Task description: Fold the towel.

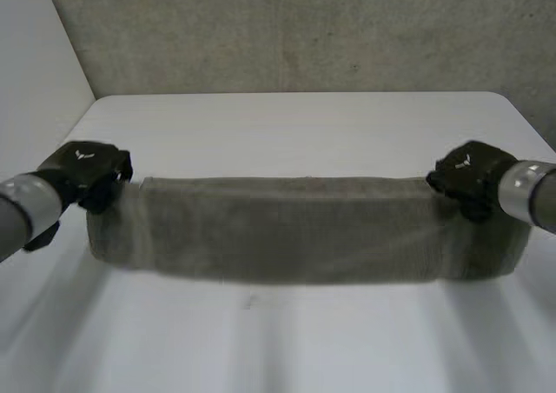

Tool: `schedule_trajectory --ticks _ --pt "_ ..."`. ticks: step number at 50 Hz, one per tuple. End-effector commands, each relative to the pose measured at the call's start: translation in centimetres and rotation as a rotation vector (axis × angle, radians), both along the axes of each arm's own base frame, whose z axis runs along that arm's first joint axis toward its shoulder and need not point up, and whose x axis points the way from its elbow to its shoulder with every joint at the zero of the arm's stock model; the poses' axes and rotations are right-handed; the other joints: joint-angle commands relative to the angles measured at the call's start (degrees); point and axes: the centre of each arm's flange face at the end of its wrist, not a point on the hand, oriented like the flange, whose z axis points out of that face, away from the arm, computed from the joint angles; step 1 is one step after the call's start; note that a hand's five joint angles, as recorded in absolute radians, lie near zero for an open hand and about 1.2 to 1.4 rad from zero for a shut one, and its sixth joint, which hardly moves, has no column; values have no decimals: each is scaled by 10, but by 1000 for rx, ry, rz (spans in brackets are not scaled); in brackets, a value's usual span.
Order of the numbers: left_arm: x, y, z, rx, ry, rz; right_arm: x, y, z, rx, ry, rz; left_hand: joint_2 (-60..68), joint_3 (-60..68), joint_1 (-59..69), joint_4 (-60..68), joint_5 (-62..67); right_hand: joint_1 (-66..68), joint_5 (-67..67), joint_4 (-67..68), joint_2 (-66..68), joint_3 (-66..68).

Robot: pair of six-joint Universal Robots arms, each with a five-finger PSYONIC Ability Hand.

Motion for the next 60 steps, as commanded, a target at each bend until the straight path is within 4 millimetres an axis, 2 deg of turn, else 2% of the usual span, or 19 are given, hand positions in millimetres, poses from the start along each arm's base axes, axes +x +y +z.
schedule_trajectory --ticks 1,5,12,13,14,15,16,17,25,28,32,34,36,41,49,56,58,59,60 --pt "-17 -51 -30 -29 -29 68 21 -36 -31 -145 17 -14 102 103 110 103 111 241 133 116 129 120" --pt "-22 -75 -42 -96 -29 89 32 -56 -50 -226 0 -6 102 103 110 103 111 241 133 116 129 120" --pt "-38 -90 -55 -192 -13 60 46 -74 -74 -316 -23 12 102 103 110 103 111 241 133 116 129 120" --pt "-43 -89 -57 -202 -13 50 50 -77 -80 -334 -28 16 51 52 59 51 59 87 -22 -39 -25 -35" --pt "-43 -89 -57 -202 -13 50 50 -77 -80 -334 -28 16 50 51 58 51 59 85 -23 -40 -27 -36" --pt "-47 -88 -60 -205 -15 42 51 -81 -83 -355 -32 9 -283 -282 -275 -282 -274 -279 -388 -405 -391 -401" --pt "-47 -88 -60 -205 -15 42 50 -85 -82 -380 -34 -8 -286 -285 -278 -286 -278 -459 -567 -584 -571 -580" --pt "-51 -87 -62 -206 -16 30 50 -85 -82 -381 -34 -8 -598 -597 -590 -597 -589 -459 -567 -584 -571 -580" --pt "-58 -80 -59 -209 -19 11 42 -88 -59 -430 -95 -126 -598 -597 -590 -597 -589 -459 -567 -584 -571 -580" --pt "-61 -74 -52 -214 -21 16 35 -80 -49 -392 -156 -160 -598 -597 -590 -597 -589 -459 -567 -584 -571 -580" --pt "-57 -61 -45 -203 -19 46 26 -51 -39 -272 -210 -195 -598 -597 -590 -597 -589 -459 -567 -584 -571 -580" --pt "-56 -56 -45 -193 -19 48 23 -40 -40 -203 -218 -201 -598 -597 -590 -597 -589 -459 -567 -584 -571 -580" --pt "-55 -51 -45 -187 -19 48 7 -24 -47 -60 -240 -233 -598 -597 -590 -597 -589 -459 -567 -584 -571 -580" --pt "-54 -39 -29 -168 92 73 -14 -8 -58 108 -303 -274 -598 -597 -590 -597 -589 -452 -560 -577 -564 -573" --pt "-50 -37 -18 -79 363 144 -33 -6 -75 142 -338 -300 -598 -597 -590 -597 -589 -354 -462 -479 -466 -475" --pt "-50 -31 -17 -44 439 157 -37 -15 -92 72 -342 -299 -598 -597 -590 -597 -589 -176 -284 -301 -287 -297" --pt "-52 -29 -17 -44 438 154 -41 -22 -96 45 -344 -310 -598 -597 -590 -597 -589 8 -100 -117 -103 -113" --pt "-53 -29 -16 -48 439 150 -41 -22 -96 45 -344 -310 -598 -597 -590 -597 -589 10 -99 -116 -102 -112" --pt "-53 -28 -16 -48 439 150 -43 -24 -96 34 -341 -316 -598 -597 -590 -597 -589 168 59 42 56 46"
